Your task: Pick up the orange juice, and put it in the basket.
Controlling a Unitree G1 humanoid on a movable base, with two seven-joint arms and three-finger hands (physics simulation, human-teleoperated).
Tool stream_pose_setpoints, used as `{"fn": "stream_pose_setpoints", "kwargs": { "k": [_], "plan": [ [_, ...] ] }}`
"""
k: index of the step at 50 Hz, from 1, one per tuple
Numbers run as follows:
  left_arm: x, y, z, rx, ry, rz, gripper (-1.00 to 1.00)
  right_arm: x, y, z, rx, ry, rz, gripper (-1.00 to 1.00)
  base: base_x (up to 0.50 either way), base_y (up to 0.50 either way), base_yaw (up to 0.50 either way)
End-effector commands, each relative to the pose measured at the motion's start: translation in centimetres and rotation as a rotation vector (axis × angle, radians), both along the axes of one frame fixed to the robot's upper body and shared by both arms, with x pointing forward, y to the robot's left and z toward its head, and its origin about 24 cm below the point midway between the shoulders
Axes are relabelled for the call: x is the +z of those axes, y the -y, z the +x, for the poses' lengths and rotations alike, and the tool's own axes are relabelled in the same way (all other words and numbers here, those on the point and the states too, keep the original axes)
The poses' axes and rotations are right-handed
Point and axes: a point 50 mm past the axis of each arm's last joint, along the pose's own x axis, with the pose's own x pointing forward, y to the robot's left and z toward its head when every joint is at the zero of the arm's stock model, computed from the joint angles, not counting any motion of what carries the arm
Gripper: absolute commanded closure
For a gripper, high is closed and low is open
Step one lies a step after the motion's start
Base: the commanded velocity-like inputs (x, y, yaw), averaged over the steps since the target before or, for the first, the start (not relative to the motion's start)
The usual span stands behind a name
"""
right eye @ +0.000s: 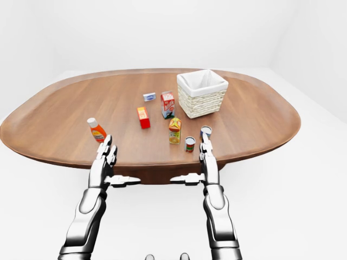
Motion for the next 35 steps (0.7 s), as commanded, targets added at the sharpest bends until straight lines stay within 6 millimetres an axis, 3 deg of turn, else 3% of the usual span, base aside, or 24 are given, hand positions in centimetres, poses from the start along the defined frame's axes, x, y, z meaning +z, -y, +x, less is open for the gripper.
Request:
{"fn": "stream_pose_setpoints", "kwargs": {
  "k": [1,4,5,6,24,30,35],
  "plan": [
    [0.5,-1.0,0.2,0.019,-0.001,-0.014,-1.0,0.6,0.8,0.0,-0.002,0.017,0.004,-1.0,0.0,0.0,0.0],
    [0.8,-1.3,0.3,0.029,0.0,-0.023,-1.0,0.6,0.7,0.0,0.002,0.018,0.002,-1.0,0.0,0.0,0.0],
    [4.9,-2.1,0.0,-0.005,0.158,0.008,-1.0,3.4,0.1,-0.4,0.025,0.096,-0.002,-1.0,0.0,0.0,0.0],
    [5.3,-2.1,-0.1,-0.011,0.175,0.016,-1.0,3.7,0.0,-0.5,0.027,0.108,-0.001,-1.0,0.0,0.0,0.0],
    [4.9,-2.2,-0.1,0.006,0.159,-0.002,-1.0,4.3,-0.1,-0.7,0.032,0.136,-0.004,-1.0,0.0,0.0,0.0],
    [6.6,-2.5,-0.5,0.006,0.231,0.012,-1.0,5.8,-0.2,-1.0,0.033,0.202,-0.003,-1.0,0.0,0.0,0.0],
    [9.5,-3.3,-1.5,0.005,0.364,0.0,-1.0,7.2,-0.3,-1.2,0.028,0.264,-0.003,-1.0,0.0,0.0,0.0]
  ]
}}
